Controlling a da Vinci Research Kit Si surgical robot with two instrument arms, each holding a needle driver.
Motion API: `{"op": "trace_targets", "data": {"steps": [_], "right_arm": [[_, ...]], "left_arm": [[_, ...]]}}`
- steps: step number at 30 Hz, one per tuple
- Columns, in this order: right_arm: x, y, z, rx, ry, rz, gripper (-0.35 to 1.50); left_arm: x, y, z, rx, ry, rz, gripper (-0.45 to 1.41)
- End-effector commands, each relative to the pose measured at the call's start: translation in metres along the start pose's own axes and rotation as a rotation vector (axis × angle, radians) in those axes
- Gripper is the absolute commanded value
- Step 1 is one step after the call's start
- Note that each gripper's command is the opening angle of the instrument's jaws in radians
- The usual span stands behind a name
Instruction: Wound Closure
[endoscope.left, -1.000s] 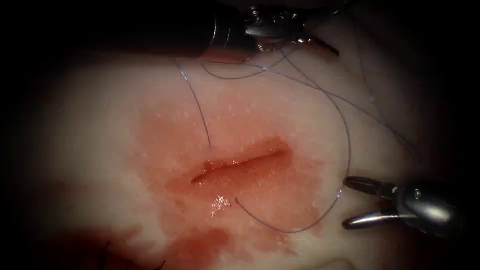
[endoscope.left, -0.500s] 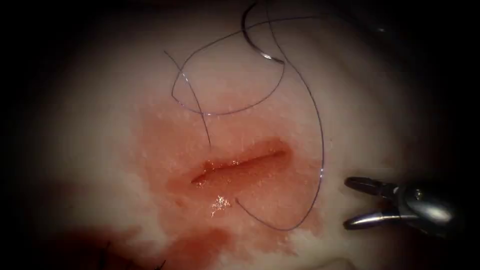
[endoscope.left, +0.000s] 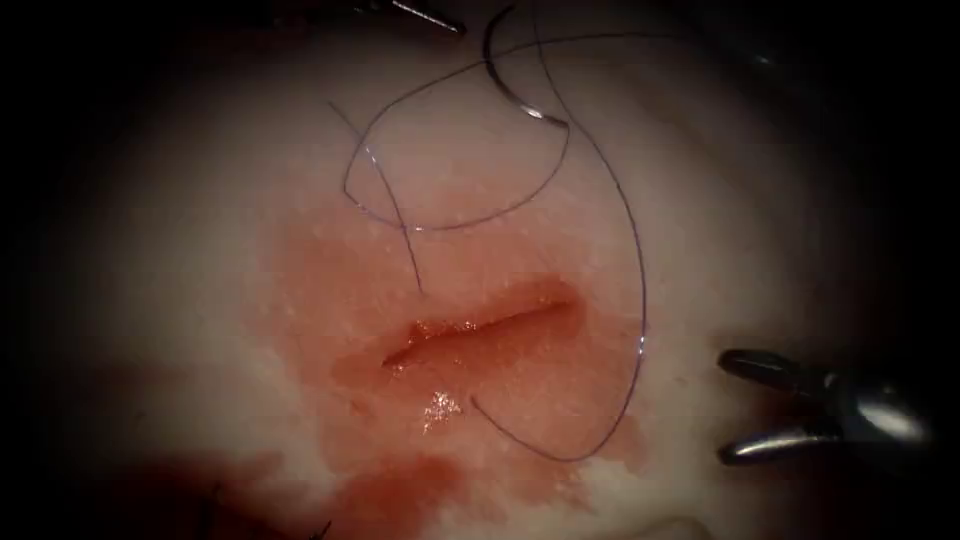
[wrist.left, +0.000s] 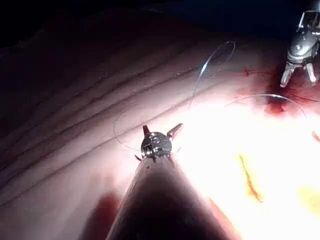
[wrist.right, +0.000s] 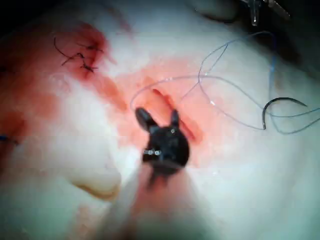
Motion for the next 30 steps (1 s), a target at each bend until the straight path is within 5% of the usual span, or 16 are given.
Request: {"op": "trace_targets", "data": {"steps": [1, 8, 17, 19, 22, 30], "right_arm": [[0.0014, -0.0004, 0.0009, 0.010, 0.009, 0.008, 1.13], [0.0062, -0.0014, 0.0018, 0.044, 0.030, -0.011, 1.13], [0.0082, -0.0013, 0.0059, 0.091, 0.031, -0.014, 1.13], [0.0083, -0.0013, 0.0069, 0.098, 0.031, -0.018, 1.11], [0.0083, -0.0013, 0.0085, 0.106, 0.029, -0.024, 1.11], [0.0067, -0.0013, 0.0128, 0.125, -0.005, -0.053, 1.09]], "left_arm": [[-0.0004, 0.0002, 0.0006, -0.008, 0.005, 0.009, 0.83], [-0.0040, 0.0036, 0.0009, -0.032, 0.011, 0.044, 0.69], [-0.0054, 0.0042, -0.0005, -0.047, 0.012, 0.063, 0.57], [-0.0056, 0.0043, -0.0005, -0.050, 0.013, 0.065, 0.41], [-0.0062, 0.0047, -0.0004, -0.043, 0.007, 0.059, -0.42], [-0.0047, 0.0032, -0.0003, 0.026, -0.021, 0.106, -0.45]]}}
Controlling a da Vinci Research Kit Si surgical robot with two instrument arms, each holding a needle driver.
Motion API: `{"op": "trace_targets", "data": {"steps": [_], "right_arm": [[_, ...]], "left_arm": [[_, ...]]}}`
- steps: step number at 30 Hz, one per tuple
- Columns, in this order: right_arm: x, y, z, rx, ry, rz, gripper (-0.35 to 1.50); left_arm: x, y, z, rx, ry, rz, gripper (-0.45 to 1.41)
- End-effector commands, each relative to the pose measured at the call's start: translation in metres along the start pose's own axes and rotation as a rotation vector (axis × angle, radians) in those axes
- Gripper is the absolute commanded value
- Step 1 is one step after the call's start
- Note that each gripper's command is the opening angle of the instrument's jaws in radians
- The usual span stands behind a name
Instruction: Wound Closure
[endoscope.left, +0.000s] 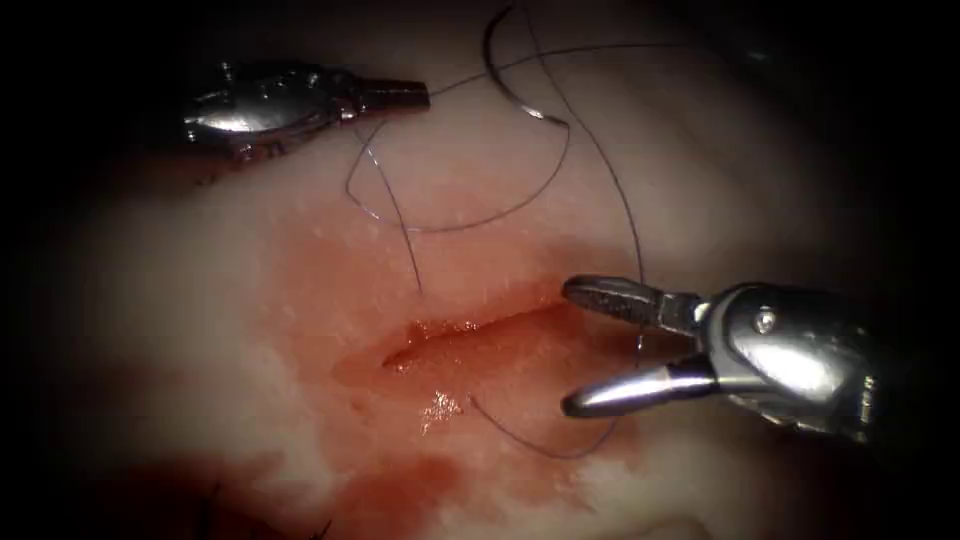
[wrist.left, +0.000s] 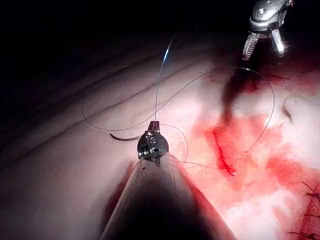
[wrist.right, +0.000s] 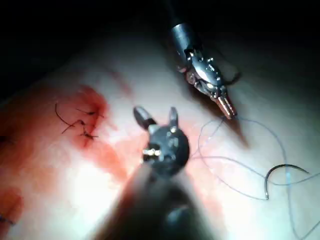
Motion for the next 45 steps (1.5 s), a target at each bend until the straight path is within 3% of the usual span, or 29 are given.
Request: {"op": "trace_targets", "data": {"steps": [1, 7, 12, 17, 25, 28, 30, 31, 37, 45], "right_arm": [[-0.0006, 0.0005, 0.0021, 0.004, -0.007, -0.011, 1.09], [-0.0033, 0.0020, 0.0046, 0.019, -0.017, -0.008, 1.08], [-0.0050, 0.0027, 0.0050, 0.004, -0.041, -0.009, 1.06], [-0.0059, 0.0029, 0.0052, -0.004, -0.048, -0.004, 1.06], [-0.0071, 0.0042, 0.0052, -0.037, -0.080, -0.009, 1.06], [-0.0085, 0.0048, 0.0050, -0.050, -0.112, -0.006, 1.06], [-0.0094, 0.0051, 0.0048, -0.052, -0.122, 0.005, 1.06], [-0.0098, 0.0051, 0.0047, -0.052, -0.123, 0.008, 1.06], [-0.0092, 0.0041, 0.0039, -0.042, -0.116, 0.017, 1.06], [-0.0064, 0.0019, 0.0014, -0.020, -0.080, 0.036, 1.04]], "left_arm": [[0.0004, -0.0007, 0.0006, 0.011, 0.002, 0.009, -0.45], [0.0039, -0.0047, 0.0010, 0.041, 0.004, 0.058, -0.45], [0.0047, -0.0085, 0.0031, 0.067, -0.003, 0.091, -0.45], [0.0030, -0.0105, 0.0049, 0.077, -0.003, 0.110, -0.45], [-0.0023, -0.0121, 0.0059, 0.076, 0.001, 0.109, -0.45], [-0.0028, -0.0128, 0.0058, 0.066, 0.008, -0.046, 0.34], [-0.0026, -0.0127, 0.0055, 0.063, 0.009, -0.107, 0.71], [-0.0025, -0.0126, 0.0053, 0.061, 0.009, -0.126, 0.81], [-0.0008, -0.0111, 0.0033, 0.050, 0.017, -0.200, 1.06], [0.0014, -0.0086, -0.0016, 0.031, 0.064, -0.229, 1.10]]}}
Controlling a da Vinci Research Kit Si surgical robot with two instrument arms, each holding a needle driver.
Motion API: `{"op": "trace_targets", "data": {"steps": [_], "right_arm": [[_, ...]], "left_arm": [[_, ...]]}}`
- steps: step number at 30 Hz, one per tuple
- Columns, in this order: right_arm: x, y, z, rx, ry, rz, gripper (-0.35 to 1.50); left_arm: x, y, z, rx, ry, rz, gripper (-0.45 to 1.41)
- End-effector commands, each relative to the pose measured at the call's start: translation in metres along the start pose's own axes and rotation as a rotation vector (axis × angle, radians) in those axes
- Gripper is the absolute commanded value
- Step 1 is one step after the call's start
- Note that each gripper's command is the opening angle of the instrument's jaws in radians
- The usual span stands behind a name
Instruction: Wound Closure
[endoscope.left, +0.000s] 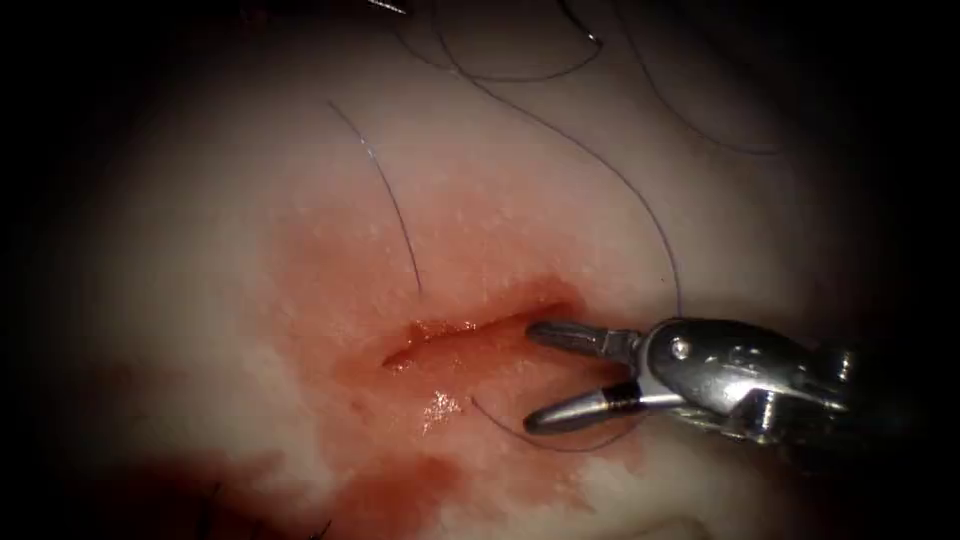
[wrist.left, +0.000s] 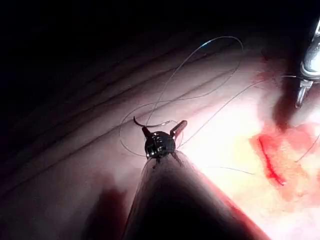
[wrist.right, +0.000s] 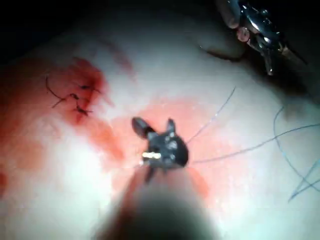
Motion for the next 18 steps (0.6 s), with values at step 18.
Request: {"op": "trace_targets", "data": {"steps": [18], "right_arm": [[0.0036, -0.0025, -0.0089, 0.057, 0.067, 0.036, 1.04]], "left_arm": [[-0.0033, 0.0061, 0.0060, -0.060, -0.061, 0.302, 0.81]]}}
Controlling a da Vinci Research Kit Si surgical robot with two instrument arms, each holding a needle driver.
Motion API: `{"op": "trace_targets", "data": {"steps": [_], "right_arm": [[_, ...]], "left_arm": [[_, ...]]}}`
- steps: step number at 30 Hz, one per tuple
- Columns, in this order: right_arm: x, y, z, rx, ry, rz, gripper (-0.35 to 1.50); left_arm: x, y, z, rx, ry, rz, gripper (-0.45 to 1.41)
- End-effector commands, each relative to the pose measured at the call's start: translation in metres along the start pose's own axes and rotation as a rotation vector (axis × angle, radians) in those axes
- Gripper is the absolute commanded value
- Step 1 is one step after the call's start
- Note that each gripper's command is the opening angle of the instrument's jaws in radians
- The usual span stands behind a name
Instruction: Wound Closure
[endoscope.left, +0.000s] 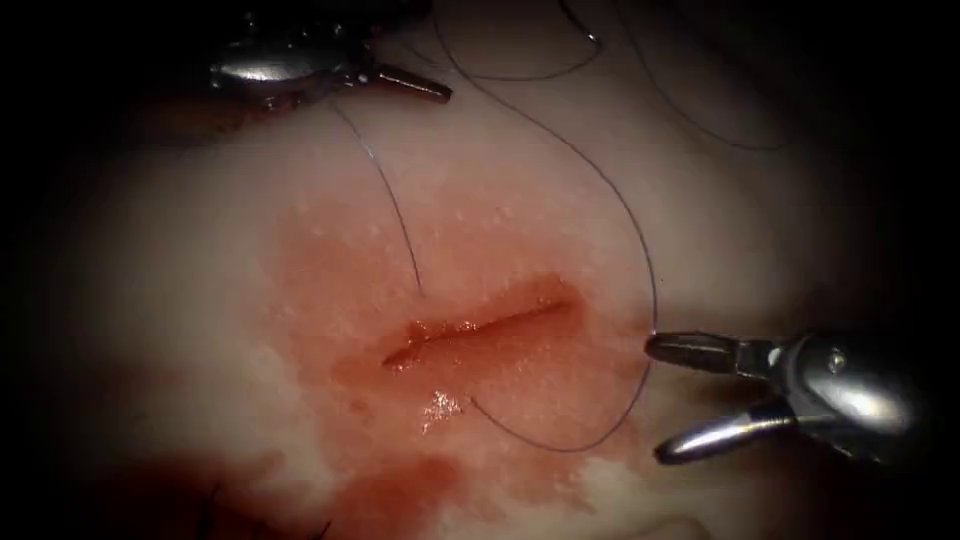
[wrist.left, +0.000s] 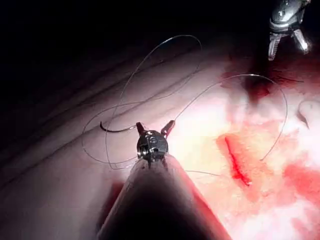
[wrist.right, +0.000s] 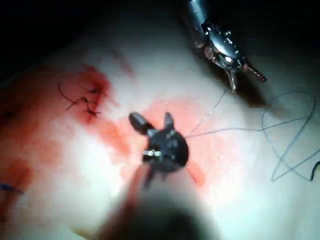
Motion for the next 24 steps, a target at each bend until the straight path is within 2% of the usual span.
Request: {"op": "trace_targets", "data": {"steps": [1, 6, 10, 15, 20, 24], "right_arm": [[0.0002, 0.0004, -0.0004, -0.006, 0.006, 0.002, 1.04], [-0.0001, 0.0009, -0.0016, -0.017, 0.007, -0.002, 1.04], [-0.0003, 0.0011, -0.0016, -0.019, 0.007, -0.003, 1.04], [-0.0003, 0.0012, -0.0016, -0.020, 0.007, -0.003, 1.04], [-0.0006, 0.0014, -0.0016, -0.024, 0.007, -0.005, 1.04], [-0.0007, 0.0015, -0.0015, -0.025, 0.007, -0.006, 1.04]], "left_arm": [[-0.0005, -0.0001, 0.0013, -0.006, -0.008, 0.020, 0.81], [-0.0029, 0.0007, 0.0041, -0.029, -0.074, 0.064, 0.81], [-0.0045, 0.0000, 0.0058, -0.039, -0.116, 0.104, 0.81], [-0.0055, -0.0016, 0.0079, -0.020, -0.165, 0.161, 0.81], [-0.0062, -0.0018, 0.0097, -0.012, -0.186, 0.183, 0.81], [-0.0070, -0.0018, 0.0106, -0.017, -0.220, 0.202, 0.68]]}}
